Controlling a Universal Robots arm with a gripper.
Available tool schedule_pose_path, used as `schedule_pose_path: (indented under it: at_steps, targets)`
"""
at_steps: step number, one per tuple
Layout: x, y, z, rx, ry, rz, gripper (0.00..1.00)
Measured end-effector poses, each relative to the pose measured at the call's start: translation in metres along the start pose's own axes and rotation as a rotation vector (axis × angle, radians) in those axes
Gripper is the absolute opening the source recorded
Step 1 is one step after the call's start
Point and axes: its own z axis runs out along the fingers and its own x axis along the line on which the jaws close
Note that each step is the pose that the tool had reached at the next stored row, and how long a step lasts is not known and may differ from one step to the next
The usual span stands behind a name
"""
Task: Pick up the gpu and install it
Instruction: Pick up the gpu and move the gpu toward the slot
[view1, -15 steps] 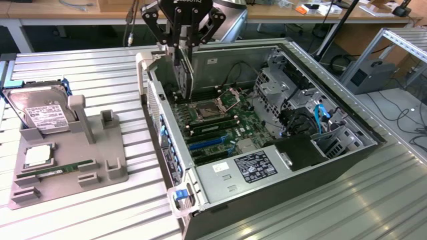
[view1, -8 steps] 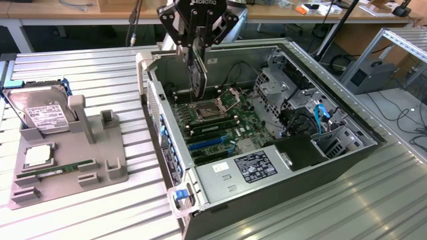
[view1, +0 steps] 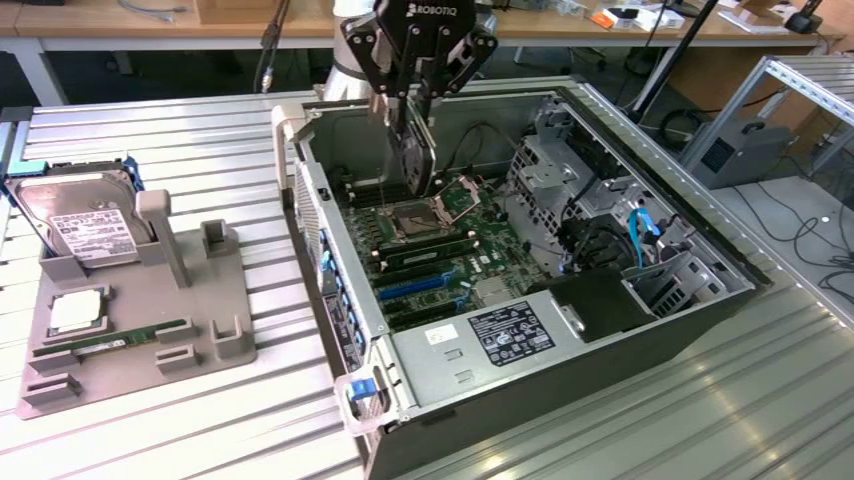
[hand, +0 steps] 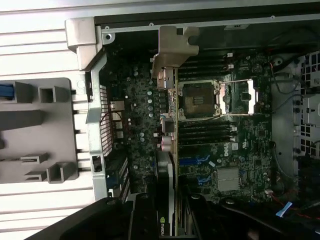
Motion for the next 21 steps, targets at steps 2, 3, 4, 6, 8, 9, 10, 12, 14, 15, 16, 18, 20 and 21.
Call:
schedule_pose_path:
  at_steps: [2,3,4,6,8,9,10,12,14,15,16,18,20,21]
  targets:
    - [-0.003,-0.0002,0.0007,0.0000,0.0005,0.000,0.27]
    - [-0.005,-0.0003,0.0011,0.0002,0.0009,0.000,0.27]
    - [-0.008,-0.0004,0.0014,0.0003,0.0013,0.000,0.27]
    - [-0.013,-0.0003,0.0023,0.0002,0.0022,0.000,0.27]
    - [-0.018,-0.0002,0.0030,0.0003,0.0029,0.000,0.27]
    - [-0.020,-0.0002,0.0033,0.0003,0.0032,0.000,0.27]
    - [-0.023,-0.0002,0.0038,0.0003,0.0037,0.000,0.27]
    - [-0.027,-0.0001,0.0044,0.0004,0.0044,0.000,0.27]
    - [-0.032,-0.0001,0.0051,0.0004,0.0052,0.000,0.27]
    - [-0.034,0.0000,0.0054,0.0005,0.0057,0.000,0.27]
    - [-0.037,0.0001,0.0058,0.0005,0.0062,0.000,0.27]
    - [-0.042,0.0002,0.0064,0.0005,0.0070,0.000,0.27]
    - [-0.047,0.0004,0.0070,0.0007,0.0078,0.000,0.27]
    - [-0.049,0.0005,0.0073,0.0007,0.0081,0.000,0.27]
